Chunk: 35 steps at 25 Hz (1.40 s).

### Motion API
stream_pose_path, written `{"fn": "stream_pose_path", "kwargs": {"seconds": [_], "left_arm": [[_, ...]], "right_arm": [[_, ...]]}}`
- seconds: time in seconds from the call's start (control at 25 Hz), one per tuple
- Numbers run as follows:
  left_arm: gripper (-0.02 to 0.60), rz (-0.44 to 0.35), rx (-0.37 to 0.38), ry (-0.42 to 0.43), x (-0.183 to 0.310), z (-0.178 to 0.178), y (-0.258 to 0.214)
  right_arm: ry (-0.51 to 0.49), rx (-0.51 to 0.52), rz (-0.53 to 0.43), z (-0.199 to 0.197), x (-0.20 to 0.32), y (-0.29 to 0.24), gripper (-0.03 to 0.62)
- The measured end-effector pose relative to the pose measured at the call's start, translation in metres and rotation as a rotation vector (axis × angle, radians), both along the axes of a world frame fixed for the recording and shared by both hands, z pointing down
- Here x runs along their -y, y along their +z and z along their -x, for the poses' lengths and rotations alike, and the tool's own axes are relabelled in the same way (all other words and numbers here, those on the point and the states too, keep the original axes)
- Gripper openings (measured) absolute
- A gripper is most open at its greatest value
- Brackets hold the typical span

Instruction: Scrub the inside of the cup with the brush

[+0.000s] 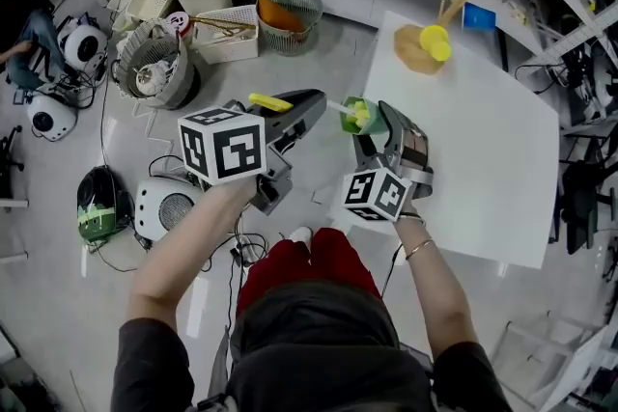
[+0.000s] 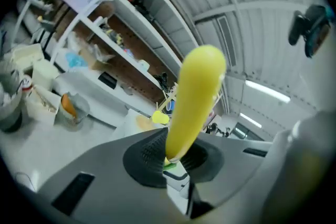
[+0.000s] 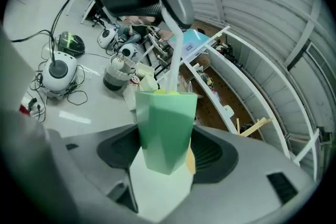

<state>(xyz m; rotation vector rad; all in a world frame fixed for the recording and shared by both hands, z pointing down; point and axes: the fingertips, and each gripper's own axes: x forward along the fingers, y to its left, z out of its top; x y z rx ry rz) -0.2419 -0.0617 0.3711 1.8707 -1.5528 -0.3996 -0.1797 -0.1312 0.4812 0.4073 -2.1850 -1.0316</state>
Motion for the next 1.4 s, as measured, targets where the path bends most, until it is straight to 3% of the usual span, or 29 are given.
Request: {"fn": "stream_pose_path", "kwargs": {"seconds": [0.08,0.2,0.4,0.64,0.84,0.96,1.04,1.12,1.28,1.4], "left_arm": [[0.038,0.000,-0.067,-0.043,0.004,0.000,-0.001],[0.038,-0.026,0.002,-0.020,0.008,-0.009,-0.006],[0.038,-0.137,0.247,0.173,0.010,-0.029,-0.018],[0.038,-0.298,0.566,0.500,-0.003,-0.058,-0.022],[0.038,-0.407,0.878,0.785,-0.020,-0.081,-0.022],[0.038,-0.402,0.958,0.824,-0.021,-0.085,-0.025],[0.038,-0.376,0.915,0.759,-0.012,-0.081,-0.030],[0.038,-0.325,0.810,0.637,0.000,-0.073,-0.032],[0.038,-0.215,0.542,0.381,0.017,-0.048,-0.027],[0.038,-0.128,0.290,0.213,0.025,-0.031,-0.017]], "right_arm": [[0.022,-0.011,-0.001,-0.001,0.003,0.000,0.305],[0.042,-0.032,0.035,-0.003,0.007,0.001,0.305],[0.005,-0.044,0.150,-0.010,0.003,-0.002,0.304],[-0.092,-0.066,0.337,-0.019,-0.010,0.002,0.304],[-0.226,-0.087,0.414,-0.023,-0.024,0.004,0.304],[-0.213,-0.045,0.401,-0.019,-0.022,0.000,0.304],[-0.173,-0.020,0.368,-0.015,-0.015,-0.003,0.304],[-0.122,0.001,0.340,-0.013,-0.006,-0.004,0.304],[-0.029,0.012,0.279,-0.011,0.007,-0.004,0.304],[0.044,0.009,0.227,-0.012,0.018,-0.002,0.304]]}}
